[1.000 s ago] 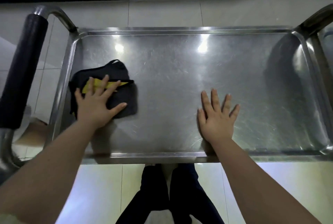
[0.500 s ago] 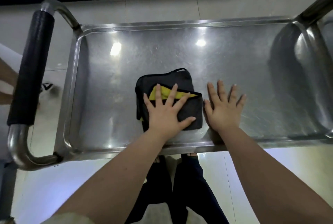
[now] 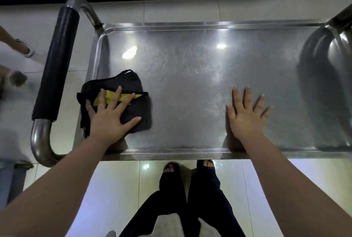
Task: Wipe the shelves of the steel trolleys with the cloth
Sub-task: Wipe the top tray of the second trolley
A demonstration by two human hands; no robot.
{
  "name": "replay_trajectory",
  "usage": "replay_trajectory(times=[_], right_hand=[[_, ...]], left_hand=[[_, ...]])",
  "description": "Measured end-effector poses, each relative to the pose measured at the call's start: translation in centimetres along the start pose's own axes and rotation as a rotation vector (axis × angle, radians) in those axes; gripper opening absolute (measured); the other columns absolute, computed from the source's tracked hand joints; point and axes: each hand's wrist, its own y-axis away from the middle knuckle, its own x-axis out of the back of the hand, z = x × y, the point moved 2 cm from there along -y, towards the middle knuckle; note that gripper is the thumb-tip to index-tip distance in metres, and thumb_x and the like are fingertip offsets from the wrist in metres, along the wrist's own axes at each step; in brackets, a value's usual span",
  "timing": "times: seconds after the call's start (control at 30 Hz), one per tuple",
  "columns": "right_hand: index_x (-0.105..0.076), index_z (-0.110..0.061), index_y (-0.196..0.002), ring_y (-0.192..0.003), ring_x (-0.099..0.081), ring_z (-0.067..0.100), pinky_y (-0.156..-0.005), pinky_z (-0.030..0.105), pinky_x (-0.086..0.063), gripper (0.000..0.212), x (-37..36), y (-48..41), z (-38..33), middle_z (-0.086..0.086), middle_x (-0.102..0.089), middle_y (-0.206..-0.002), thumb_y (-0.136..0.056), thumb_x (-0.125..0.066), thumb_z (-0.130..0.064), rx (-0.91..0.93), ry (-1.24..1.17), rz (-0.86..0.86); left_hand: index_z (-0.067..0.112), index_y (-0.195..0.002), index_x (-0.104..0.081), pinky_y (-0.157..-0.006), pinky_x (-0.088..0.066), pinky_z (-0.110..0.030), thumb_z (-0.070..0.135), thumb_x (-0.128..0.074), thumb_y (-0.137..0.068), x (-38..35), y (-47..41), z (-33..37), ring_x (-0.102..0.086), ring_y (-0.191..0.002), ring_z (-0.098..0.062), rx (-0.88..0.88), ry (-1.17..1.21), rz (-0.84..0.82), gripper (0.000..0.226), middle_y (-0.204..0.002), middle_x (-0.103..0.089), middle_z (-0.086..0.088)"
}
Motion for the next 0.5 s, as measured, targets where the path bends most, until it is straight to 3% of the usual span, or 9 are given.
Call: replay_trajectory(times=[0.17, 0.5], right_hand=[[0.016, -0.051, -0.148, -0.146, 0.020, 0.037, -0.111, 0.055, 0.021, 0.061, -1.2, 4.0, 0.9, -0.013, 0.017, -0.161, -0.092, -0.001, -0.067, 0.174, 0.056, 0.017], [0.026, -0.052, -0.144, -0.147, 0.020, 0.035, -0.111, 0.057, 0.021, 0.058, -2.2, 4.9, 1.0, -0.013, 0.022, -0.160, -0.089, 0.014, -0.068, 0.141, 0.078, 0.063]], left_hand=[[0.058, -0.148, -0.014, -0.109, -0.001, -0.070, 0.085, -0.025, -0.080, -0.2, 0.8, 0.0, -0.002, -0.149, -0.037, 0.012, 0.003, 0.012, 0.074, -0.164, -0.011, 0.011], [0.060, -0.148, -0.005, -0.106, -0.005, -0.075, 0.090, -0.010, -0.077, -0.7, 3.3, 3.5, 0.001, -0.148, -0.041, 0.100, 0.060, -0.021, 0.077, -0.165, -0.006, 0.010]])
